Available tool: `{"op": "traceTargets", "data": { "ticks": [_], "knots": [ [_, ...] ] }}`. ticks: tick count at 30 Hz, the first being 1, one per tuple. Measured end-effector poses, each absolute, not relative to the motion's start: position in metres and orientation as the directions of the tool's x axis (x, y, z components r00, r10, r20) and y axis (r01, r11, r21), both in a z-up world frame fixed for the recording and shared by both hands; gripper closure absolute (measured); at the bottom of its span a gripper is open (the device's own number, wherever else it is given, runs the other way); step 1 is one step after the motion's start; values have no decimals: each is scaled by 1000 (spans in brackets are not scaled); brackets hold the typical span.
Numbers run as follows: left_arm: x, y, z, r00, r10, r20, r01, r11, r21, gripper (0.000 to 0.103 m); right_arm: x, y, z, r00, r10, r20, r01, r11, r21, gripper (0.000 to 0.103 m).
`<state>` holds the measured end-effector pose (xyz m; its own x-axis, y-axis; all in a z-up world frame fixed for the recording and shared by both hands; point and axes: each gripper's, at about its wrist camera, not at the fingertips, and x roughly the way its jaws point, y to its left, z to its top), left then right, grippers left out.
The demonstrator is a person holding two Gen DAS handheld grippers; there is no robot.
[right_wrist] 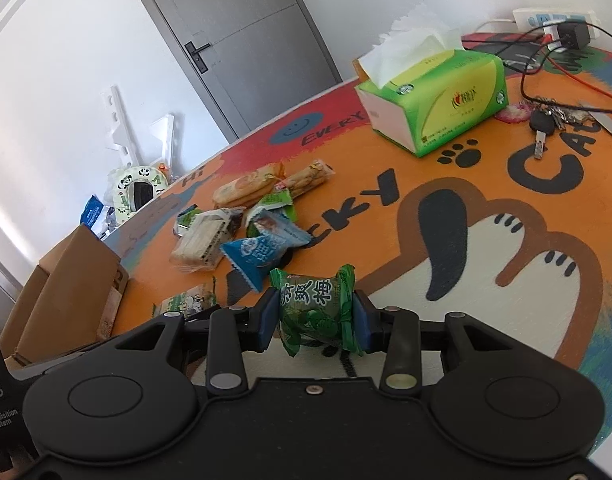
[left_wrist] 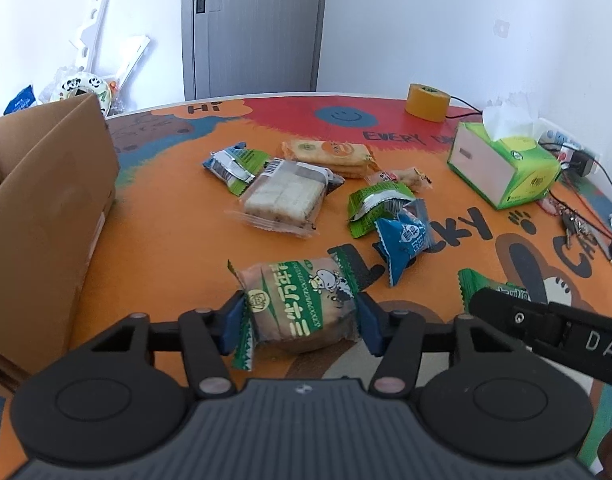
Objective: Organize snacks
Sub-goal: 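Lift the green biscuit pack and green snack bag off the mat with both tools, then carry both green snacks over the cardboard box and open both tools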
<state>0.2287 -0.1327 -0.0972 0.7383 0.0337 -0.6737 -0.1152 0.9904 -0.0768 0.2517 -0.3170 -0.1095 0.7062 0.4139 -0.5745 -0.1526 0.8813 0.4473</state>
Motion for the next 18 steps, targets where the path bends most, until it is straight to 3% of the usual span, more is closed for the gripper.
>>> {"op": "traceTargets", "data": {
  "ticks": [18],
  "knots": [
    [190, -82, -40, 830, 34, -557, -152, 974, -167, 49, 233, -270, -67, 727, 462, -508, -257, 869, 422, 63]
  ]
}}
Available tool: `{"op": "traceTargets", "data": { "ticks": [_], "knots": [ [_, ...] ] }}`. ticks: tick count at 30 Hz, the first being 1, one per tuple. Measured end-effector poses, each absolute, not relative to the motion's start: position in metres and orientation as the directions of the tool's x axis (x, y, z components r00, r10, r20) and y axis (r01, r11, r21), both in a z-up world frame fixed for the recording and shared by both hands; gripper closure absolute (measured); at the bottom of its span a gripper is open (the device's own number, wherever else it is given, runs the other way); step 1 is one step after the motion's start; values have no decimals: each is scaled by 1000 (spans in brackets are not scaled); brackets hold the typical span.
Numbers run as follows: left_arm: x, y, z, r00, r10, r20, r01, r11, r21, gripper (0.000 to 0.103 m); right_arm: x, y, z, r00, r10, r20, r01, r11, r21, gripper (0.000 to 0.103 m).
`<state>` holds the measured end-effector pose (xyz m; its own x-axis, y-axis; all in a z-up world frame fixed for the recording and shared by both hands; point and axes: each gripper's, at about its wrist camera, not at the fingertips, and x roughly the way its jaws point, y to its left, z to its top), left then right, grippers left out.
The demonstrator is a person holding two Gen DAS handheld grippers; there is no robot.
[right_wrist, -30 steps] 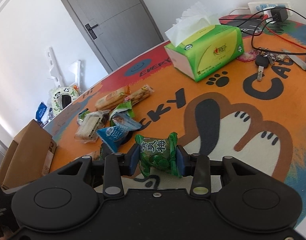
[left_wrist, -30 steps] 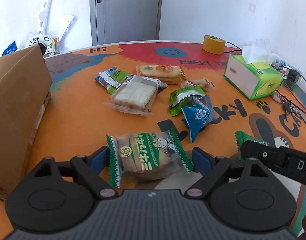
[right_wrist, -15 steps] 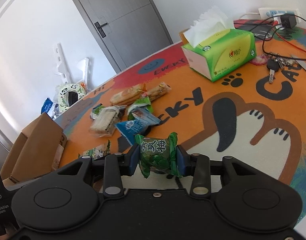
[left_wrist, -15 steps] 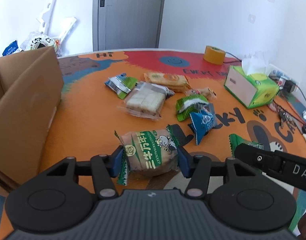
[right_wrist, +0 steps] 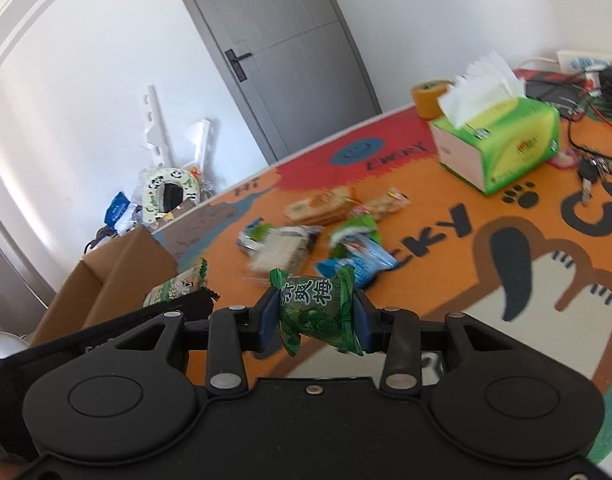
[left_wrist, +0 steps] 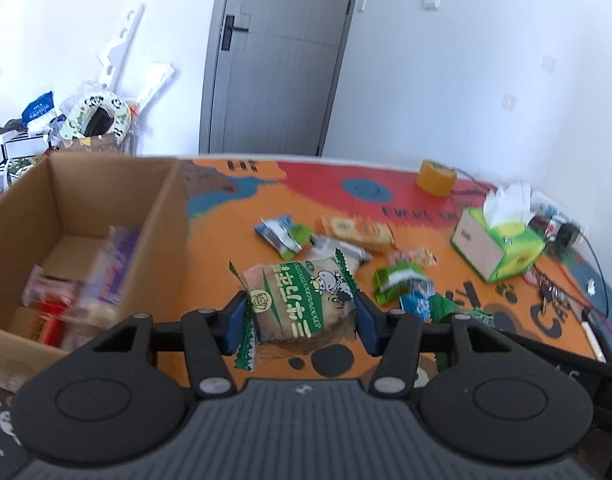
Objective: Organize snacks
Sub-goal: 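Carry both green snacks over the cardboard box and open both tools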
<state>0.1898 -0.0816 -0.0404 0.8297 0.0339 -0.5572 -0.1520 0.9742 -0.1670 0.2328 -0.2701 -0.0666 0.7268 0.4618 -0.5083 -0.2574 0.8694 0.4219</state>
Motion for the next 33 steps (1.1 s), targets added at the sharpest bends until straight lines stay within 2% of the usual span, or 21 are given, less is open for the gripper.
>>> {"op": "traceTargets", "data": {
  "ticks": [21, 33],
  "knots": [
    [155, -12, 2, 877, 112, -468, -242, 943, -229, 49, 221, -202, -21, 710, 557, -431, -411, 824, 389, 64],
    [146, 40, 5, 865, 189, -465, -331, 911, -246, 48, 225, -156, -12, 677, 601, -425, -473, 797, 375, 64]
  ]
}}
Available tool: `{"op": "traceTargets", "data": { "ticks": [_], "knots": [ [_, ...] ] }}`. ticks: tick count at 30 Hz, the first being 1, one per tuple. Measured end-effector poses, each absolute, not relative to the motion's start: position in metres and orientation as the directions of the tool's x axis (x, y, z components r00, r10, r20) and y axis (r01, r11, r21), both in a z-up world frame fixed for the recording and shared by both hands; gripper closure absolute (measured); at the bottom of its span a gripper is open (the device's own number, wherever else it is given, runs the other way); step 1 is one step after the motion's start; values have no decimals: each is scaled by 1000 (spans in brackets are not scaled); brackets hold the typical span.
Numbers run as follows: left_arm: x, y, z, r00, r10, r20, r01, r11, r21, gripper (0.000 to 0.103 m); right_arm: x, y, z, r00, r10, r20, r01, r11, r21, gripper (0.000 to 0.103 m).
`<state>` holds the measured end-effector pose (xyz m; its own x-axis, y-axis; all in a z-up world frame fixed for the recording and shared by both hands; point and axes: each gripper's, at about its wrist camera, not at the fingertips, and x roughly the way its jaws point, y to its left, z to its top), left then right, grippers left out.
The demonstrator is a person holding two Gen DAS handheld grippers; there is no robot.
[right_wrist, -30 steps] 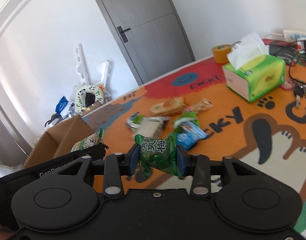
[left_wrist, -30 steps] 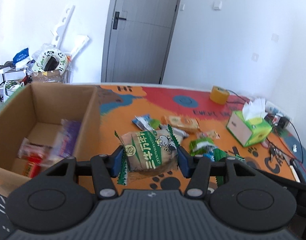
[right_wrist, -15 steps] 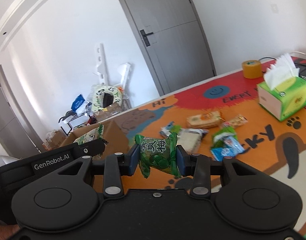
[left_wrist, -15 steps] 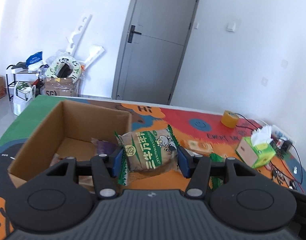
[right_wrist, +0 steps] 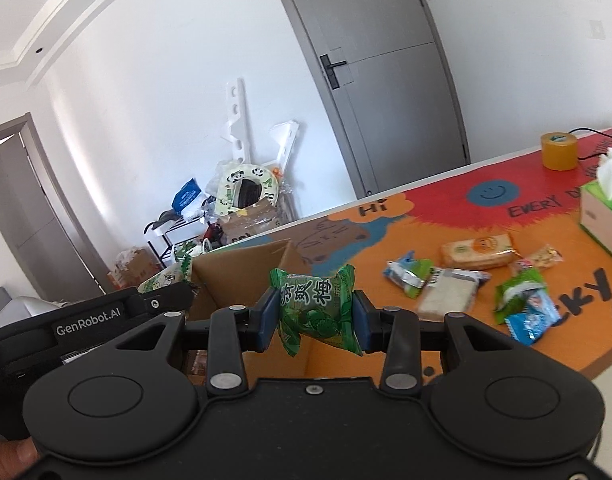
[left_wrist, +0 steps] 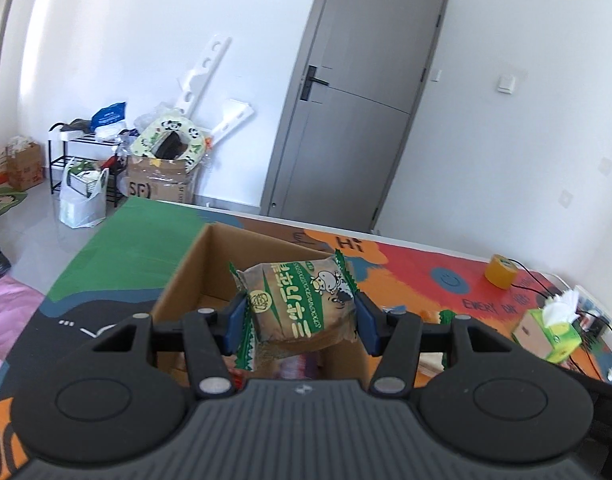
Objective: Organize snacks
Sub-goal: 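Carry both green snacks over the cardboard box and open both tools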
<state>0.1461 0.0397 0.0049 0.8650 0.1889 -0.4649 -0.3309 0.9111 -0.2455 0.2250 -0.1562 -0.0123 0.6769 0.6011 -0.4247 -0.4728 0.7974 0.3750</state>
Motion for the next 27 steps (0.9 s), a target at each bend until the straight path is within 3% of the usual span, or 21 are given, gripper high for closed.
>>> {"op": "traceTargets", "data": {
  "ticks": [11, 16, 27],
  "knots": [
    [160, 79, -6, 836, 210, -507, -387, 881, -272, 47, 229, -120, -8, 653, 617, -439, -510, 787, 347, 64],
    [159, 92, -8, 829, 208, -519, -398, 871, -287, 30, 233, -107, -7, 647, 617, -448, -514, 787, 341, 64],
    [142, 124, 1, 827, 252, -503, -449, 835, -318, 29, 241, -70, -3, 616, 633, -469, -542, 772, 332, 64]
  ]
}}
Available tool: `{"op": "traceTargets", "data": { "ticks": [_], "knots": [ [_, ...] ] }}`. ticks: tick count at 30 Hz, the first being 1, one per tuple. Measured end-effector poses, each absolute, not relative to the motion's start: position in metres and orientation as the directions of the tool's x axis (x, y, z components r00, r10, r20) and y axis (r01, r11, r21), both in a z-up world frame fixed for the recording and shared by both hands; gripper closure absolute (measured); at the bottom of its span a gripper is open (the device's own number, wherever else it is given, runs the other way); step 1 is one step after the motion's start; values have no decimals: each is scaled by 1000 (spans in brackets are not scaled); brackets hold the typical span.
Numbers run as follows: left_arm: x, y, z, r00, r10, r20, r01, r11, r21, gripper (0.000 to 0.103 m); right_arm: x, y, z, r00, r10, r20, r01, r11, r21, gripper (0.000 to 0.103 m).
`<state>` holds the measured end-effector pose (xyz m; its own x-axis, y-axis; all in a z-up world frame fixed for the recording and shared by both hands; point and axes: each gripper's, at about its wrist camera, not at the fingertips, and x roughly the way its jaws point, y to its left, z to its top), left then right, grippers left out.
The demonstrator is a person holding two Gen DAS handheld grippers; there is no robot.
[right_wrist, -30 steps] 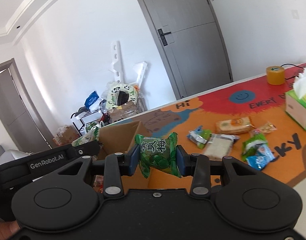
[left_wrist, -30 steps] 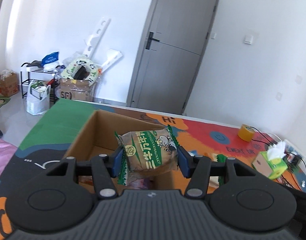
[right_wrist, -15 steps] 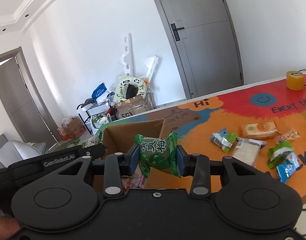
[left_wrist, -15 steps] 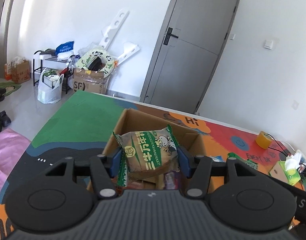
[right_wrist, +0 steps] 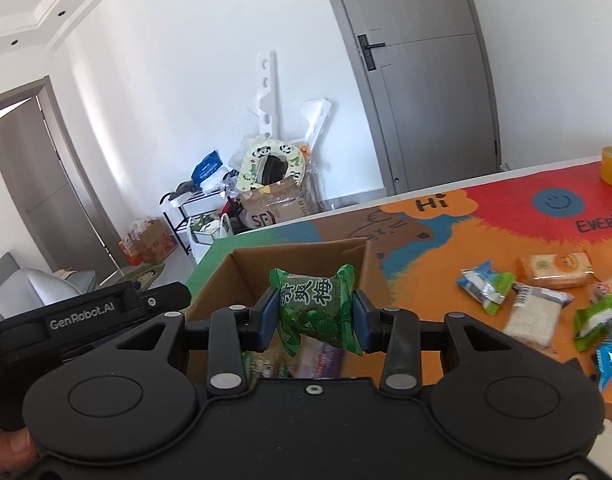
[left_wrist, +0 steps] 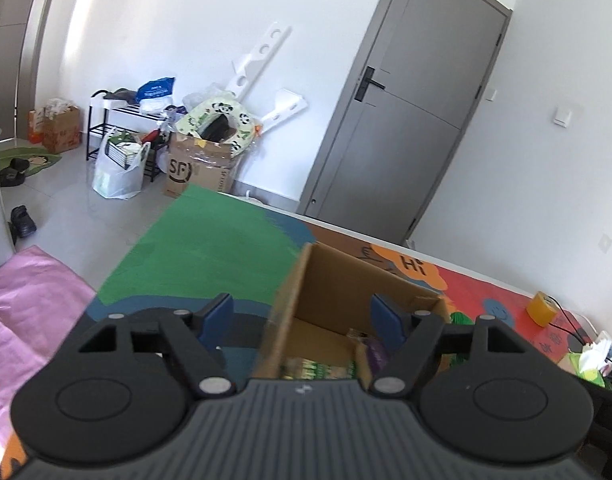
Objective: Organize snacks
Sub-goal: 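Carry both green snacks over the cardboard box and open both tools, then move both tools back toward the remaining snacks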
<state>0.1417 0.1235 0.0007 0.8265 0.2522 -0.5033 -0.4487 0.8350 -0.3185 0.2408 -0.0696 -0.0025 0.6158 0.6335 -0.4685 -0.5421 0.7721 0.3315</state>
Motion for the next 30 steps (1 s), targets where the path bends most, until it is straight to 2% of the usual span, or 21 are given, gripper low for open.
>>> {"op": "traceTargets", "data": {
  "ticks": [7, 9, 11, 12, 19, 30],
  "knots": [
    [131, 145, 5, 811, 297, -505, -493, 812, -313, 27, 245, -43, 1, 590, 661, -463, -567, 748, 345, 63],
    [129, 152, 5, 803, 309, -510, -508, 802, -314, 26, 248, -39, -2, 578, 667, -470, -567, 743, 357, 57],
    [128, 156, 4, 795, 321, -514, -523, 792, -315, 26, 249, -39, -4, 578, 659, -482, -553, 750, 363, 41],
    [128, 157, 4, 793, 323, -517, -527, 789, -316, 26, 249, -41, -4, 582, 658, -478, -548, 752, 366, 40],
    [127, 145, 5, 804, 288, -520, -498, 804, -325, 19, 242, -62, -5, 599, 623, -503, -510, 781, 360, 37],
    [135, 105, 2, 821, 213, -531, -417, 857, -302, 17, 234, -116, -9, 640, 578, -506, -447, 816, 367, 35]
  ]
}}
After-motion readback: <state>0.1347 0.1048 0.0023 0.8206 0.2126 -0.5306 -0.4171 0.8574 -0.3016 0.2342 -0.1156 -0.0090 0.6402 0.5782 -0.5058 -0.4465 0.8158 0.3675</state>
